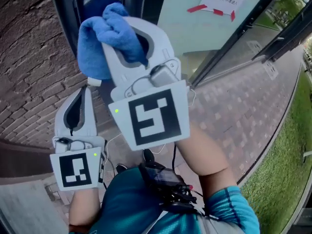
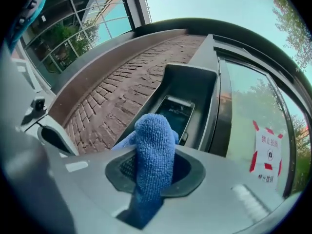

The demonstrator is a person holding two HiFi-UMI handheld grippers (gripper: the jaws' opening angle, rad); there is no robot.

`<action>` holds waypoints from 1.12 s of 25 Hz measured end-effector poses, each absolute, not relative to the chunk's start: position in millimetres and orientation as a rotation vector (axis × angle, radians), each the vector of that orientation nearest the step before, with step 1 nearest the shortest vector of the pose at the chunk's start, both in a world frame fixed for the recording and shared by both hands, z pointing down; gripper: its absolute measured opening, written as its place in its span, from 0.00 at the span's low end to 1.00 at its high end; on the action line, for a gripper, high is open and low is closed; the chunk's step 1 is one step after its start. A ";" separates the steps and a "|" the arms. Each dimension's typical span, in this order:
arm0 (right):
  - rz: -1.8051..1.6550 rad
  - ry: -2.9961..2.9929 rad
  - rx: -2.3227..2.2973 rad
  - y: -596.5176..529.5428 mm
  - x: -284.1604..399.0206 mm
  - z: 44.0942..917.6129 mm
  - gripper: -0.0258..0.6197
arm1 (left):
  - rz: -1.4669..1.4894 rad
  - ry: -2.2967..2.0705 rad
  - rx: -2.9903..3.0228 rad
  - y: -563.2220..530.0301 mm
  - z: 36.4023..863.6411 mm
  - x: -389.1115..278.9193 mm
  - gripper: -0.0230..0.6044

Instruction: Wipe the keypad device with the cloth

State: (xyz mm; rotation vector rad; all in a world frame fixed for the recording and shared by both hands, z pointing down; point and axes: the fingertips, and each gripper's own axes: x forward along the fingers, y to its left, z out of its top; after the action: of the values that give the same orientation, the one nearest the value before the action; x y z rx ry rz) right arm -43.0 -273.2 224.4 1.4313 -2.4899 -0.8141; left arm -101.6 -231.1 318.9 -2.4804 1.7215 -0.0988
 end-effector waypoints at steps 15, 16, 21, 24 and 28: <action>-0.379 -2.543 1.474 -215.6 -28.6 341.5 0.15 | -0.211 1.646 -2.644 -184.2 397.3 -115.8 0.02; -0.344 -2.534 1.485 -209.5 -25.7 349.9 0.15 | -0.218 1.638 -2.655 -180.5 404.0 -117.7 0.02; -0.186 -2.521 1.514 -173.5 -3.2 385.9 0.15 | -0.272 1.634 -2.678 -151.1 437.4 -116.7 0.02; -0.120 -2.546 1.509 -149.1 11.8 402.9 0.15 | -0.334 1.653 -2.692 -126.0 451.4 -101.9 0.02; -0.043 -2.570 1.475 -117.5 42.1 431.1 0.15 | -0.384 1.673 -2.663 -96.2 465.1 -75.9 0.02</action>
State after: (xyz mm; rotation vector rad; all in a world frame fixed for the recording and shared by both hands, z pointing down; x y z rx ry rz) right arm 42.1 -117.5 431.1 1.4754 -2.5702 -0.0428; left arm -75.9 -96.2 465.1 -2.6634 1.6733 -0.3840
